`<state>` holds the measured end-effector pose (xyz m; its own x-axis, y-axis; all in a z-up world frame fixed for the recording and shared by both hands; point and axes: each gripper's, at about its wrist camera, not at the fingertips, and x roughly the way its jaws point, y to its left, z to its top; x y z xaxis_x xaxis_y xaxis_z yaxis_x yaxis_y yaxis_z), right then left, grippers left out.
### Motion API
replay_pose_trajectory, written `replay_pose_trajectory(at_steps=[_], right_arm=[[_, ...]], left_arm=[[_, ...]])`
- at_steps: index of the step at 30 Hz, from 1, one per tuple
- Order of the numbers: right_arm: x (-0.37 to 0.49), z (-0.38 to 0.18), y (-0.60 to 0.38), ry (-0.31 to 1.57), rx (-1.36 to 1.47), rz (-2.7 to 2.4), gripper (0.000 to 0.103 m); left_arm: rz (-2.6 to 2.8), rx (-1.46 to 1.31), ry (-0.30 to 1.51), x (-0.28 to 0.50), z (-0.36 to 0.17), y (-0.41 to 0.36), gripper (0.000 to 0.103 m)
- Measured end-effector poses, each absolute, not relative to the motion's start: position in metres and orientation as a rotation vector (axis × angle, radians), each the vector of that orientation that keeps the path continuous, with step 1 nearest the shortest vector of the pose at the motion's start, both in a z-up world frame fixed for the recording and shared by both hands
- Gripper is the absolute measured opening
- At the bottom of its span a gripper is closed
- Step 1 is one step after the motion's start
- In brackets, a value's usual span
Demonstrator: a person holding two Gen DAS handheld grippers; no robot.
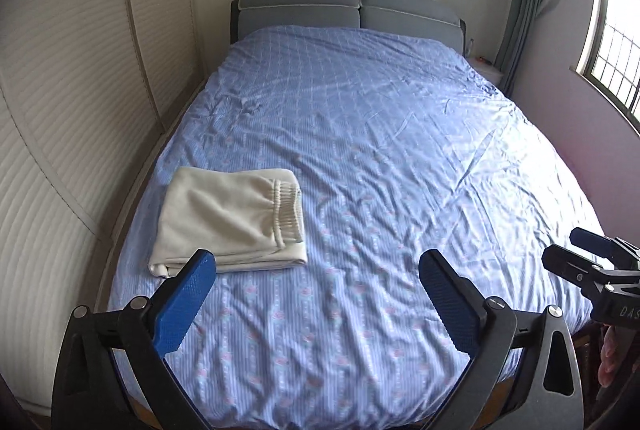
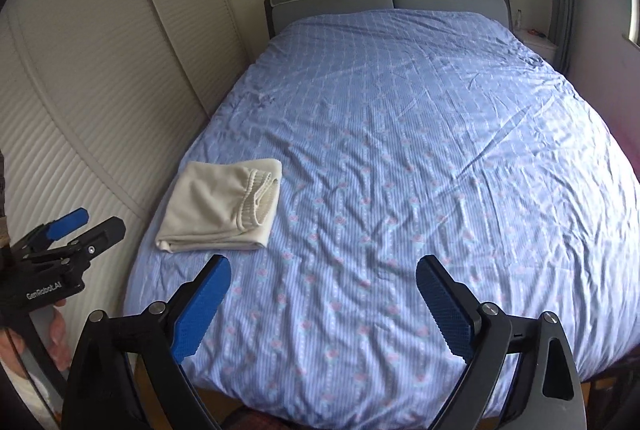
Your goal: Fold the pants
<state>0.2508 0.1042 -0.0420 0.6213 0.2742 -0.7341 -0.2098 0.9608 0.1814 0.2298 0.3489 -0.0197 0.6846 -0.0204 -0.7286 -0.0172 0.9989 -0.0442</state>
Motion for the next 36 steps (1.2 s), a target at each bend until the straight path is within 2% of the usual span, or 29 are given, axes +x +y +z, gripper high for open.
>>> replay_pose_trajectory(at_steps=[14, 36], right_arm=[[0.185, -0.010, 0.010, 0.768, 0.131, 0.138, 0.094], [0.138, 0.016, -0.119, 0.696, 0.095, 0.190, 0.094]], left_arm=[[-0.113, -0.022, 0.793, 0.195, 0.009, 0.255, 0.103], [-0.084, -0.040, 0.708, 0.141, 0.036, 0.111, 0.103]])
